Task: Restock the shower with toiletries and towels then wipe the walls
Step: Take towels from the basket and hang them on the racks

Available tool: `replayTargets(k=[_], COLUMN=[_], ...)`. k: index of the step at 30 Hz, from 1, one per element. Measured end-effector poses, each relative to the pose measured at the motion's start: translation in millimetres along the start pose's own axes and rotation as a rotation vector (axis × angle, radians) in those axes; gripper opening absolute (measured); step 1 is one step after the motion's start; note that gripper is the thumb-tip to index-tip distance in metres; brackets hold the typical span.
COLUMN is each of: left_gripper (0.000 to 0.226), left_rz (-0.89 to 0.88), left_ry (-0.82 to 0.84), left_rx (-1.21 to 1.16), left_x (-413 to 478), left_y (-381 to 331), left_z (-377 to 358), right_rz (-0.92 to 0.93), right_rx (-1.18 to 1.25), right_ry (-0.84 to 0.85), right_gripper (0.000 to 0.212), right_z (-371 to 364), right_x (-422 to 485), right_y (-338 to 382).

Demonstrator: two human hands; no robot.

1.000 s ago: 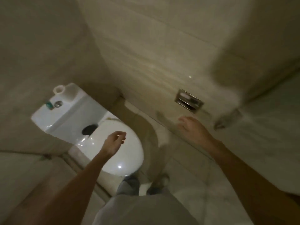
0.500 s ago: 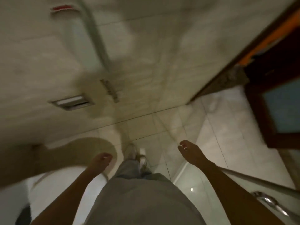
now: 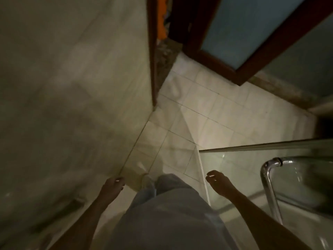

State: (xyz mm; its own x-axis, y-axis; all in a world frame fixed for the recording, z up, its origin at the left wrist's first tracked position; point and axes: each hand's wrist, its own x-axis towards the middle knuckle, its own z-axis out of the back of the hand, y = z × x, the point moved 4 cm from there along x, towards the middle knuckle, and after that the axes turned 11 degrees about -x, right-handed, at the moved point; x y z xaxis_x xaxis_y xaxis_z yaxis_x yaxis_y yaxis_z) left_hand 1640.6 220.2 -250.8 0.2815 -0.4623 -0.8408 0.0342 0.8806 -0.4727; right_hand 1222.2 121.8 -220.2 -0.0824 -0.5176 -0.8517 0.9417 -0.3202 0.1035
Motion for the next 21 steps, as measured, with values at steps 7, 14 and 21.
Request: replayTargets(k=[7, 14, 21], left_gripper=[0.009, 0.011, 0.009], left_rz=[-0.185, -0.229, -0.186], left_ry=[0.148, 0.173, 0.214], left_rx=[0.217, 0.402, 0.495], left_x=[77.6, 128.1, 199.4], left_y=[-178.9, -310.9, -405.1], left_z=[-15.8, -65.5, -115.1], right_rz=[-0.156, -0.153, -0.123], right_rx=[0.258, 0.414, 0.611], right_ry=[0.026, 0.0, -0.199], right_gripper=[0.034, 0.034, 0.038], right_z=[6.4, 93.0, 242.5], right_x=[23.4, 97.7, 138.2], right_y=[14.4, 48.3, 57.4])
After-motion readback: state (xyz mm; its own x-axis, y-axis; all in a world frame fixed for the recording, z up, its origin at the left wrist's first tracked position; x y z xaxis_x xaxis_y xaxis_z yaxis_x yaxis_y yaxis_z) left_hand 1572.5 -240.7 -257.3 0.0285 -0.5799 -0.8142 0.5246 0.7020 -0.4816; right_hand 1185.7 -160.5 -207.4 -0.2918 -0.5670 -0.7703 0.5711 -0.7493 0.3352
